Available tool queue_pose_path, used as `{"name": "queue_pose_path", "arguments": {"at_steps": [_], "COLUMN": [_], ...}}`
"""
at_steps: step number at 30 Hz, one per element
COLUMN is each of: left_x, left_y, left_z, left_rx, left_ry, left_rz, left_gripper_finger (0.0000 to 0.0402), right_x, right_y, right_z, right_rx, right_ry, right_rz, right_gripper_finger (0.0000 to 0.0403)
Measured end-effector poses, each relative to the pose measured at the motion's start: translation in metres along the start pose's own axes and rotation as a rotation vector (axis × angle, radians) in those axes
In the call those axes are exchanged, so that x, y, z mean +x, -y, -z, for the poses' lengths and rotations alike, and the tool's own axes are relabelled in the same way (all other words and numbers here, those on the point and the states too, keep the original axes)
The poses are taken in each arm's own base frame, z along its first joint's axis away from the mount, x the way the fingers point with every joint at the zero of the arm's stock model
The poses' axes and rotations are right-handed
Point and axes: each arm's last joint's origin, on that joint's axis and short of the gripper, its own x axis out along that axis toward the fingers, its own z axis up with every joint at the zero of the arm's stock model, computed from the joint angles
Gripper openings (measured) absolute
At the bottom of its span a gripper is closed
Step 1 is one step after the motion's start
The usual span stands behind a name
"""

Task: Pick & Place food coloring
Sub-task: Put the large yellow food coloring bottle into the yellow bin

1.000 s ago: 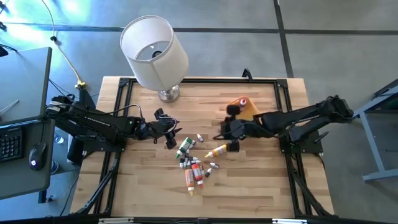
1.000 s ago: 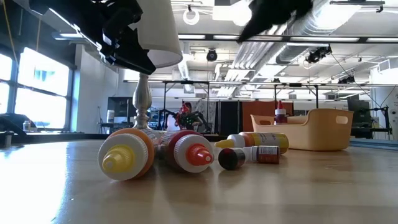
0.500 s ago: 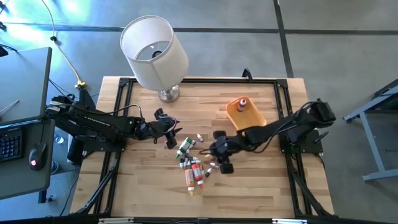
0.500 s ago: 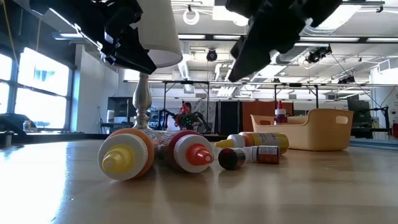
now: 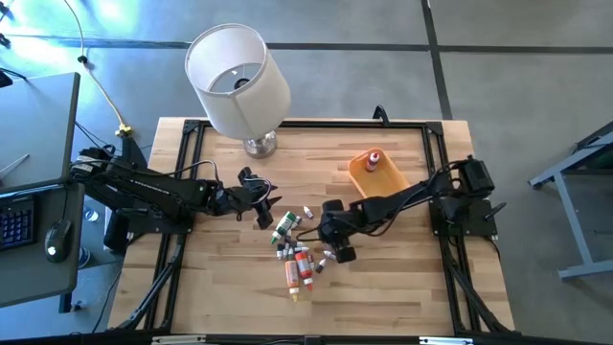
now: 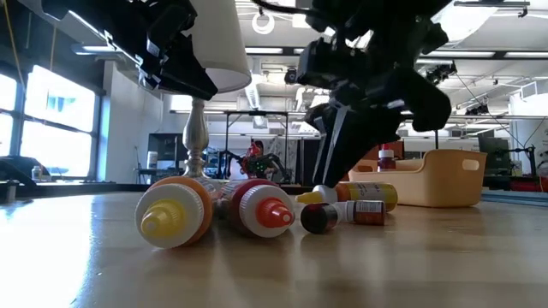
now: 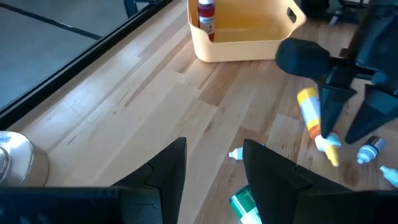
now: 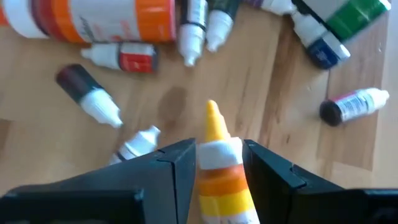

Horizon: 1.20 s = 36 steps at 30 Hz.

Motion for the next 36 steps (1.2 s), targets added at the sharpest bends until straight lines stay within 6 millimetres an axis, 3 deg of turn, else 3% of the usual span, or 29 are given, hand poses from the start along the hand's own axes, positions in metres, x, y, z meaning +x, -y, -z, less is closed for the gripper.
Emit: {"name": "queue_pose_path", "arguments": {"at_steps": [8,18,36], "left_x": [0.0,0.0,0.0], "left_y": [0.0,0.0,0.0], "left_z": [0.0,0.0,0.0], "left_rx": [0.004,0.007,0.007], "left_ry": [0.001,0.0,-0.001], "left_rz": [0.0,0.0,0.002], "left_gripper_finger": [0.0156,0.0156,0.0156], "right_x": [0.003,0.022,0.021], "right_y": [0.007,0.006,0.003], "right_z": [0.006,0.01,0.021], "right_rx": [0.016,0.018,-0.003], "right_ry": [-0.052,-0.064,-0.181], "right_rz": [-0.001,-0.019,-0.08], "right_gripper_finger": [0.0125,0.0125,0.0125]}}
